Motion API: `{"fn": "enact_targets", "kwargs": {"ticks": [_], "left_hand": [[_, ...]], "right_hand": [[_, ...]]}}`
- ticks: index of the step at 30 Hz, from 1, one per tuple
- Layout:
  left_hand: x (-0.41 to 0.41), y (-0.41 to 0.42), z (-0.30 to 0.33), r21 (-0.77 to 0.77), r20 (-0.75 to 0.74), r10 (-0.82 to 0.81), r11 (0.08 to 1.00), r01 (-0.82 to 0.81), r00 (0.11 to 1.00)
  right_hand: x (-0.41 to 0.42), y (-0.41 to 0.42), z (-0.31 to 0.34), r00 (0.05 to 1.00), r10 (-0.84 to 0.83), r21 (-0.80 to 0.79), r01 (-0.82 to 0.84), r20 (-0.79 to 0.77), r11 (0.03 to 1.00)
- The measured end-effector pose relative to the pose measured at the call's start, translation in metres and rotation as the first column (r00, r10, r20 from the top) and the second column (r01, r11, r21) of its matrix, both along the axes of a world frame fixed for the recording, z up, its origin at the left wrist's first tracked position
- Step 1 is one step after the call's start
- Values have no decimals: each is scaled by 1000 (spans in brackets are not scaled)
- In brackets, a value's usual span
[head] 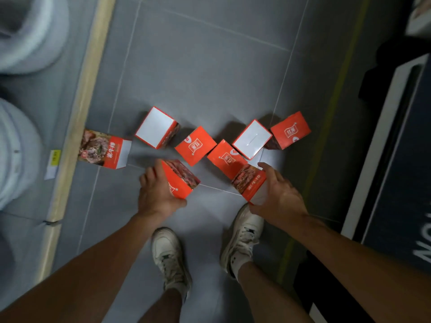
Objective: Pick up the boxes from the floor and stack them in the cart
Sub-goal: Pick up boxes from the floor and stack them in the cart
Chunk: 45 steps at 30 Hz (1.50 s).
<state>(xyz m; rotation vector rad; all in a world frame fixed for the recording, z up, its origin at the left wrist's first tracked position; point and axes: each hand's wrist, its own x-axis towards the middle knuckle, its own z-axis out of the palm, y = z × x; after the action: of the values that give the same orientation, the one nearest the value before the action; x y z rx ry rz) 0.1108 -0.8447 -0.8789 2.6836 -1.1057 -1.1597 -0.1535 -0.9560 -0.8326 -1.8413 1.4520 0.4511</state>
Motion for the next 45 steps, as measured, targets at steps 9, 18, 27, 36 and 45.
{"fn": "enact_targets", "kwargs": {"ticks": [9, 18, 27, 36, 45], "left_hand": [[60, -12, 256, -162, 26, -183, 969, 185, 983], [81, 7, 503, -367, 49, -197, 908, 201, 979], [88, 62, 669, -554, 97, -152, 813, 180, 984], [71, 130, 772, -715, 205, 125, 696, 61, 971], [41, 237, 824, -747, 219, 501, 638, -186, 837]], "right_hand": [[52, -16, 246, 994, -74, -95, 81, 77, 992], [79, 5, 488, 989, -50, -238, 82, 137, 968], [86, 38, 640, 963, 62, -402, 51, 262, 914], [103, 41, 718, 878, 267, -473, -54, 397, 879], [168, 83, 744, 683, 542, -538, -252, 490, 805]]}}
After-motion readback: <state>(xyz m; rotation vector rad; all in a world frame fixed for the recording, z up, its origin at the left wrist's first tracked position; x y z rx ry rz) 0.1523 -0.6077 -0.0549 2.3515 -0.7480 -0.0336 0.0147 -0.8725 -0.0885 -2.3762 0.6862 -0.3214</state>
